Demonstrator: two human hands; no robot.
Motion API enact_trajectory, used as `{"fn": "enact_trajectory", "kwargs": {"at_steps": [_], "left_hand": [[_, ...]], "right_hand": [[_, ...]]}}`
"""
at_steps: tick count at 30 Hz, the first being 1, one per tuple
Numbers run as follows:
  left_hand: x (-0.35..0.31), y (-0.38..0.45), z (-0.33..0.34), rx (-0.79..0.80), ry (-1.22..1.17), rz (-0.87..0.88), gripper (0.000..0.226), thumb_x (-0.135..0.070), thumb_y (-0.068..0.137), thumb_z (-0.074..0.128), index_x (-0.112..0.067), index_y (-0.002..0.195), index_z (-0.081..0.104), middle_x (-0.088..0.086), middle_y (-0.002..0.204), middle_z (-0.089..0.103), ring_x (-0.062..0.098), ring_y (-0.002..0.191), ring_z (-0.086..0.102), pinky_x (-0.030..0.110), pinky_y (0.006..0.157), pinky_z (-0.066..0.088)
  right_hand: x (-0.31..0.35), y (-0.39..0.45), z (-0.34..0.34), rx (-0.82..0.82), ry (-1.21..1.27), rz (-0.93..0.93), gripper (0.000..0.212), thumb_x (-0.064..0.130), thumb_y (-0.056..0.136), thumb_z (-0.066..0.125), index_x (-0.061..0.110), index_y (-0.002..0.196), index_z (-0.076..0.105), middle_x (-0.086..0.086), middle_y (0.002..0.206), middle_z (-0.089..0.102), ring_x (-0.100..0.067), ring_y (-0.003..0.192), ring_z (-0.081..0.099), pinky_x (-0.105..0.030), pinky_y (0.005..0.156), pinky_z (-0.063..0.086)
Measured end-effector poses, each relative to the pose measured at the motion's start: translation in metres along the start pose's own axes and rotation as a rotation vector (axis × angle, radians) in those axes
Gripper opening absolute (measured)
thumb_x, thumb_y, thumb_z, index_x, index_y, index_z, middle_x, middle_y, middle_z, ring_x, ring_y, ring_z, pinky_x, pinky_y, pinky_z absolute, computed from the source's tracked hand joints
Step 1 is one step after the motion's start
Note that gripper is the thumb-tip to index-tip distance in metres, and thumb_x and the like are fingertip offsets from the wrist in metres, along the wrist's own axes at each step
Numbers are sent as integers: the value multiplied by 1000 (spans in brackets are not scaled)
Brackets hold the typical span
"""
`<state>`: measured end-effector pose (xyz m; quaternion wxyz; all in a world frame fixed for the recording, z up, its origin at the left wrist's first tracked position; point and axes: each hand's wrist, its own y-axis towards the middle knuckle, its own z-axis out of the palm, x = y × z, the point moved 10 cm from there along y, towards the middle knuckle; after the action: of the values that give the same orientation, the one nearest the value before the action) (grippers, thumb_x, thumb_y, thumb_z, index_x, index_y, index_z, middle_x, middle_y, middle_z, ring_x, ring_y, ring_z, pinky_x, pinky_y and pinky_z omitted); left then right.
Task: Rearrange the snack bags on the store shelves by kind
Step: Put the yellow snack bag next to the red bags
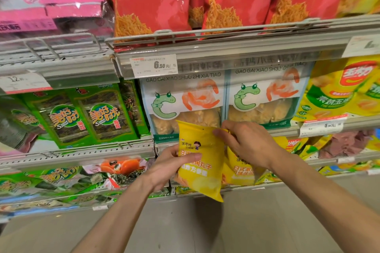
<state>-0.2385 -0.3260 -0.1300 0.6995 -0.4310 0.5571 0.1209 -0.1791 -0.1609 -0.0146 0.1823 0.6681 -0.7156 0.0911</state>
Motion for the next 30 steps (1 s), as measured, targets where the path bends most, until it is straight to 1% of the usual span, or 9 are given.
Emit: {"fn": "enact_trajectory", "kwargs": {"at_steps": [2, 10, 13, 15, 17, 20, 23, 26, 30], "left_hand": [[-6, -10, -9, -35, 40, -5, 58, -36, 63, 93, -17, 115, 74, 6, 108, 81, 27, 99, 78, 52, 86, 62], [-55, -60, -12, 9, 268, 144, 42, -13, 73, 90, -19, 111, 74, -3, 104, 81, 12, 93, 78, 24, 75, 61], [-80, -72, 9, 76, 298, 209, 49, -15, 69, 93, -23, 114, 74, -3, 112, 79, 12, 97, 77, 22, 77, 59], [-91, -77, 19, 130, 299, 216, 47, -13, 71, 92, -27, 113, 75, -7, 109, 80, 11, 98, 77, 23, 80, 58], [-99, -79, 24, 159, 318, 220, 38, -14, 74, 91, -37, 102, 80, -12, 107, 80, 10, 100, 76, 26, 86, 58], [-105, -83, 29, 190, 348, 206, 32, -15, 76, 90, -43, 89, 82, -12, 105, 80, 9, 100, 76, 29, 91, 57], [-104, -86, 37, 252, 385, 197, 27, -36, 70, 91, -46, 93, 81, -11, 107, 80, 10, 102, 76, 31, 93, 57], [-99, -86, 38, 261, 367, 187, 36, -50, 63, 87, -45, 97, 81, -9, 111, 80, 14, 107, 75, 39, 101, 56], [-91, -86, 37, 236, 301, 167, 37, -42, 65, 89, -42, 100, 81, -6, 115, 79, 17, 109, 75, 42, 104, 55]], "right_hand": [[-6, -1, -12, -58, 49, 41, 46, 61, 100, 33, 25, 75, 48, 4, 63, 56, -22, 64, 54, -41, 60, 45], [-8, 12, -61, -188, 232, 159, 49, 50, 105, 42, 21, 65, 41, 1, 58, 49, -28, 61, 50, -47, 65, 46], [8, 24, -68, -166, 358, 158, 53, 46, 106, 45, 24, 58, 44, 10, 52, 49, -7, 55, 48, -37, 62, 41], [19, 30, -68, -99, 459, 165, 52, 42, 106, 45, 31, 59, 64, 24, 59, 61, 7, 64, 57, -22, 72, 47], [27, 37, -64, -31, 501, 172, 47, 46, 105, 46, 22, 77, 74, 16, 85, 73, 1, 83, 66, -28, 91, 51], [36, 40, -60, 26, 542, 201, 59, 49, 104, 47, 2, 70, 61, 4, 60, 57, -6, 56, 47, -32, 70, 44], [42, 37, -56, 63, 633, 237, 58, 47, 103, 48, 2, 70, 61, 8, 42, 47, -2, 41, 33, -27, 46, 37], [44, 37, -57, 54, 690, 280, 53, 42, 105, 50, 5, 68, 59, 16, 39, 24, -5, 34, 24, -23, 49, 24], [53, 38, -53, 70, 660, 260, 55, 39, 105, 51, 1, 66, 53, 15, 32, 27, -6, 30, 29, -19, 44, 24]]}}
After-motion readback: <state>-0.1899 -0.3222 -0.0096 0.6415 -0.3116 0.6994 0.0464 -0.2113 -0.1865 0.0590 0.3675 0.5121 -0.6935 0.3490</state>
